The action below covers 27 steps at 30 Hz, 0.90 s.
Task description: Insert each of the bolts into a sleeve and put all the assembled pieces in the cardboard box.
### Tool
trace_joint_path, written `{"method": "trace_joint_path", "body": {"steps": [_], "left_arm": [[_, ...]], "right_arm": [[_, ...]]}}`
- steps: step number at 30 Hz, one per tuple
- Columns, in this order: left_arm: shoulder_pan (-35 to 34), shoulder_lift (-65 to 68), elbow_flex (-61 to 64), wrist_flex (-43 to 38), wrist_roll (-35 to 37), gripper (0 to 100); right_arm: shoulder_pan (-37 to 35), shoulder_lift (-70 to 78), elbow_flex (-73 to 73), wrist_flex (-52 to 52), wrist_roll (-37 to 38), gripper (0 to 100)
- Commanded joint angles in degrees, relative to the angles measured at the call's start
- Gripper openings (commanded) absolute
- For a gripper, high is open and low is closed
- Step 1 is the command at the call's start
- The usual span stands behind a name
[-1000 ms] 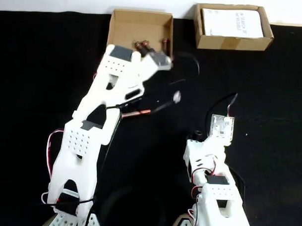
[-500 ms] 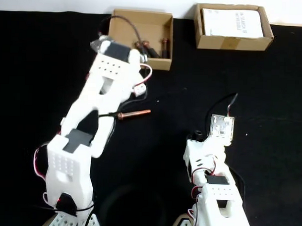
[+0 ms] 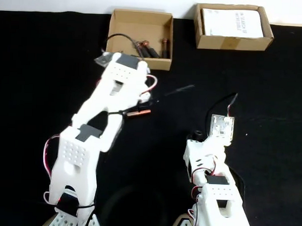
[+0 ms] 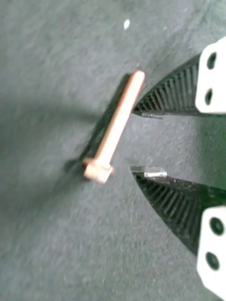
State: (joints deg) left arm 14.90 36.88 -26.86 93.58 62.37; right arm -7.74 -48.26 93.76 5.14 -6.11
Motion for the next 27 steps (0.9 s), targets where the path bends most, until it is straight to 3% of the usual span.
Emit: {"method": "trace_joint_path", "body": {"steps": [1, 13, 27], "left_arm": [[1.10, 0.57, -3.21, -0.53, 0.26, 18], [-5.05, 7.43, -8.84, -0.88, 1.49, 18], [-5.32, 22.29, -24.40, -1.23, 1.41, 17]], "right_arm": [[-0.22, -1.10, -0.13, -1.10, -0.26, 0.8], [-0.22, -1.10, -0.13, -1.10, -0.26, 0.8], [-0.22, -1.10, -0.13, -1.10, -0.26, 0.8]]}}
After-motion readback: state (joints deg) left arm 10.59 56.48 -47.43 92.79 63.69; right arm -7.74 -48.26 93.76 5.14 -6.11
